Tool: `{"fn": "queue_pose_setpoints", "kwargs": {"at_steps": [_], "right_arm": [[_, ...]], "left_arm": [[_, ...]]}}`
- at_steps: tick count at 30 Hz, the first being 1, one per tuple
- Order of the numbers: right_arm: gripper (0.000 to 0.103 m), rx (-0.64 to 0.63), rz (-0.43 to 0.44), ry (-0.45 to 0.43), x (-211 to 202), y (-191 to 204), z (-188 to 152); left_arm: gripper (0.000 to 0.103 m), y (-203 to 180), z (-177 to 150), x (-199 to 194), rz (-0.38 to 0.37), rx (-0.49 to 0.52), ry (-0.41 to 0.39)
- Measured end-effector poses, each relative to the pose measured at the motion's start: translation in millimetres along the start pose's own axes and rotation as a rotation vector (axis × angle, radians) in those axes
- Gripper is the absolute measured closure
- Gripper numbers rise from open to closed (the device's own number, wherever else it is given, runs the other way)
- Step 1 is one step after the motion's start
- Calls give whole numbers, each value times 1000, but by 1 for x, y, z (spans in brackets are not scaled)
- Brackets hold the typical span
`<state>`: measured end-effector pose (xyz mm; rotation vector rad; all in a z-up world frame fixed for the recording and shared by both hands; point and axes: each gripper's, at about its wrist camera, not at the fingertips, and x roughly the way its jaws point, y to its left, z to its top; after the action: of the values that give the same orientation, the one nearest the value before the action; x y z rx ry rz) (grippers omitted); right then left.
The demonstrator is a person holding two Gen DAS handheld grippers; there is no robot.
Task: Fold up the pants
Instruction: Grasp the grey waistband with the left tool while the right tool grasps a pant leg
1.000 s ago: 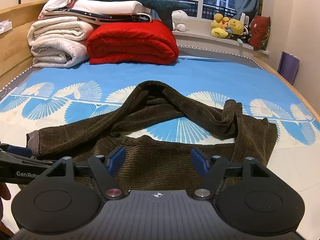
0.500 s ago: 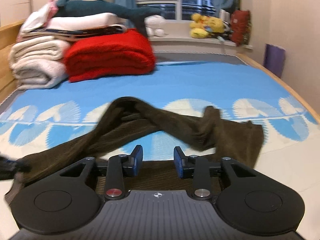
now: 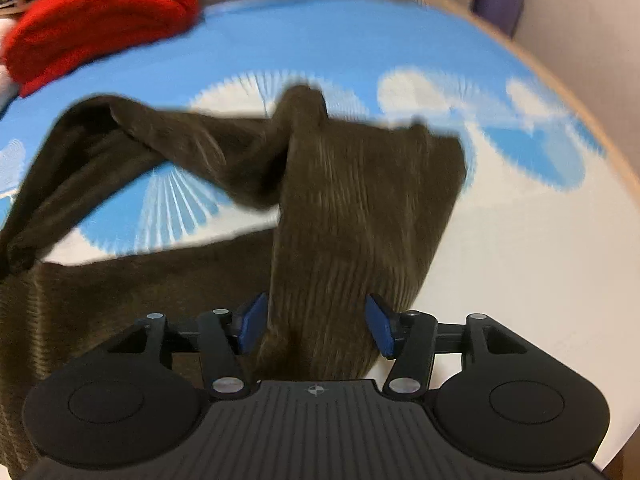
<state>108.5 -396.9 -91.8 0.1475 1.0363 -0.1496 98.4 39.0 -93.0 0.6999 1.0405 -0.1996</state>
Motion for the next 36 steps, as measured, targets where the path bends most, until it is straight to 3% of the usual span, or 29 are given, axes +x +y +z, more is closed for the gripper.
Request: {"fn": "queue_pose_setpoints", "kwargs": {"at_steps": [3,5,6,8,9,10,11,12,16,19,20,23,24,25,26,29,31,33,36], "right_arm": [[45,-37,11,47,23,5,-6],[44,-79,-4,48,30,13,-9],[44,-102,-15,52,35,17,-11],[44,-134,-32,80,44,21,-11],[44,-153,-34,88,47,23,-12],[44,-171,-36,93,50,24,-13],[44,-186,-41,102,52,24,-14],[44,-203,-47,114,55,25,-16],[44,-242,-40,111,57,26,-17],[47,-239,-31,107,56,26,-18],[55,-235,-26,105,55,26,-18],[78,-231,-26,99,51,25,-18],[81,-227,-28,99,49,24,-18],[94,-221,-34,101,47,23,-18],[99,-216,-45,101,45,21,-18],[103,-197,-62,86,37,11,-18],[103,-166,-77,72,29,0,-18],[103,-128,-97,62,21,-13,-18],[103,-73,-92,65,12,-33,-26]], "left_arm": [[94,27,5,-6,-35,-108,-43],[95,49,9,-9,15,-169,-98],[95,64,11,-11,37,-236,-138],[90,108,12,-12,114,-481,-246],[78,126,11,-13,156,-584,-269],[60,142,6,-14,193,-682,-275],[52,154,-2,-13,202,-759,-259],[43,162,-10,-12,176,-799,-245],[42,183,-47,8,-43,-938,-75],[40,175,-73,36,-184,-930,113],[40,170,-80,45,-219,-910,168],[39,151,-100,55,-274,-884,236],[39,147,-107,57,-289,-886,247],[39,143,-111,57,-304,-890,251],[39,141,-116,56,-315,-901,244],[48,135,-128,51,-372,-919,225],[71,128,-127,42,-343,-853,203],[83,125,-127,34,-317,-798,178],[90,131,-133,21,-311,-815,152]]}}
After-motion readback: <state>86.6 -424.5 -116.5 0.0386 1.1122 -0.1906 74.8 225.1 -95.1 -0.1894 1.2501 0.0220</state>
